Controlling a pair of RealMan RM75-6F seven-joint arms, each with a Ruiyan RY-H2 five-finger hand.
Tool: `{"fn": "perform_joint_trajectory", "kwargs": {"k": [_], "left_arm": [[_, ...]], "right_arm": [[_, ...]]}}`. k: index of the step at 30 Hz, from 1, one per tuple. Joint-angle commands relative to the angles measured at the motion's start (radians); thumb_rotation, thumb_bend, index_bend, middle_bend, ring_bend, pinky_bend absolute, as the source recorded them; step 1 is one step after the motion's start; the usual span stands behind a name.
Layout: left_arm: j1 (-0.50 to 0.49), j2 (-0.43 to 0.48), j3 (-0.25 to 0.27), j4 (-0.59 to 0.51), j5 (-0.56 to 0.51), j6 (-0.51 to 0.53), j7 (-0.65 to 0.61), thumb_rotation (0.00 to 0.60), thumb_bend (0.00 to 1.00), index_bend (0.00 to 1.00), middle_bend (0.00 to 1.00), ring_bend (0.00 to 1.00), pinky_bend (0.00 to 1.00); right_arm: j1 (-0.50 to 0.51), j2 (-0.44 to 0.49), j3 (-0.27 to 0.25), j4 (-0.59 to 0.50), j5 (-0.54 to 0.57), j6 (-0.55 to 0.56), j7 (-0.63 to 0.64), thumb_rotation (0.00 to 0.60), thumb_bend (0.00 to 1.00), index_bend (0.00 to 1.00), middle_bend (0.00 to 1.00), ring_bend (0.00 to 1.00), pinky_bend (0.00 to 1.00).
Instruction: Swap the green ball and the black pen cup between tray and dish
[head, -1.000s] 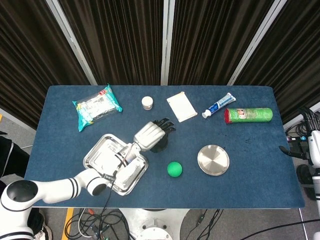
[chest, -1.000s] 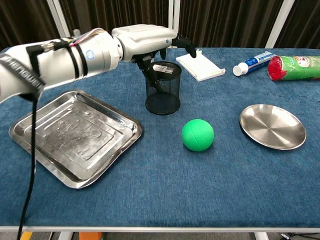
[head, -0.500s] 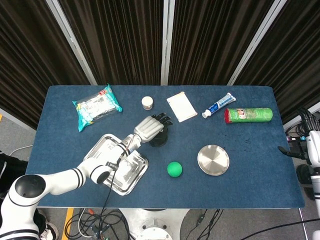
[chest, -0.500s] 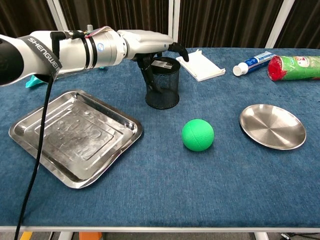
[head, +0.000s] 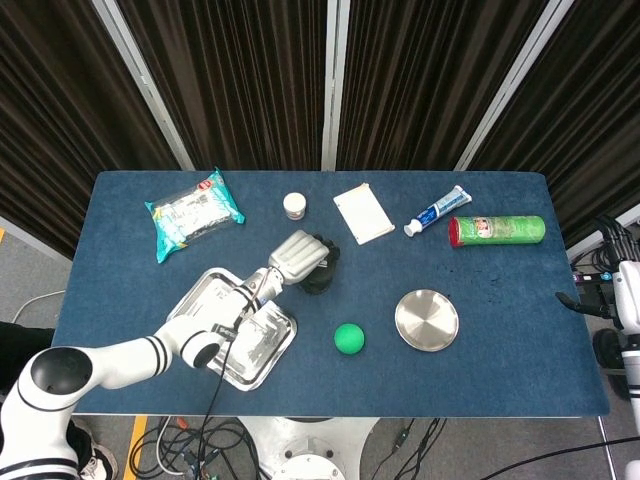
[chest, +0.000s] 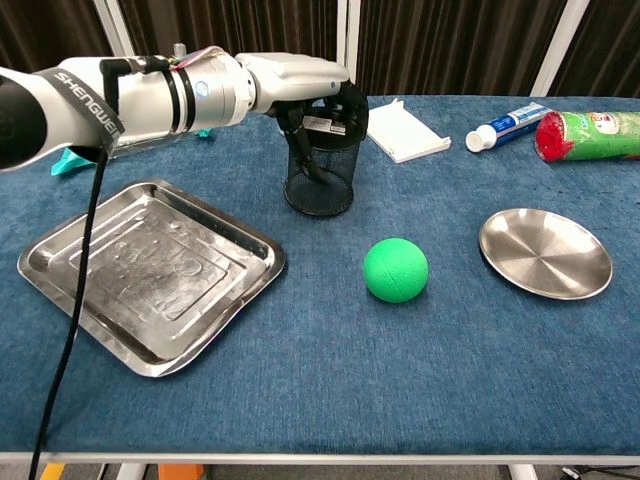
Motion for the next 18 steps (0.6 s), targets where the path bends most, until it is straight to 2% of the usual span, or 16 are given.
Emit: {"fn": "perform_joint_trajectory", "kwargs": {"k": [1,5,10,14,18], "left_arm": [[0.040,0.079,0.015,-0.123,0.009,0.063,0.042,0.600,0.26,0.45,0.46,0.39,0.68],[0.122,0.199,0.040,-0.309,-0.025,0.142,0.087,0.600,0.26,0.45,0.46,0.39,0.68],[0.237,0.333,0.096,-0.536,-0.030,0.271,0.146,0.600,0.26,0.45,0.46,0.39,0.68],[0.307,0.378,0.137,-0.619,-0.015,0.340,0.145,0.600,0.26,0.45,0.46,0.39,0.68],[0.367,0.372,0.179,-0.614,0.022,0.399,0.133,0.600,0.26,0.45,0.46,0.39,0.68]], "right_arm": [[0.001,0.001,0.002,-0.001,-0.001,0.000,0.001,0.600,0.00,0.00,0.01,0.00,0.26],[0.002,0.000,0.002,-0.002,-0.003,0.000,0.001,0.600,0.00,0.00,0.01,0.00,0.26],[0.005,-0.007,0.002,0.006,0.001,-0.007,0.007,0.600,0.00,0.00,0.01,0.00,0.26],[0.007,-0.008,0.000,-0.003,-0.003,-0.009,-0.001,0.600,0.00,0.00,0.01,0.00,0.26],[0.007,-0.006,-0.002,-0.024,-0.007,-0.005,-0.021,0.600,0.00,0.00,0.01,0.00,0.26]]}}
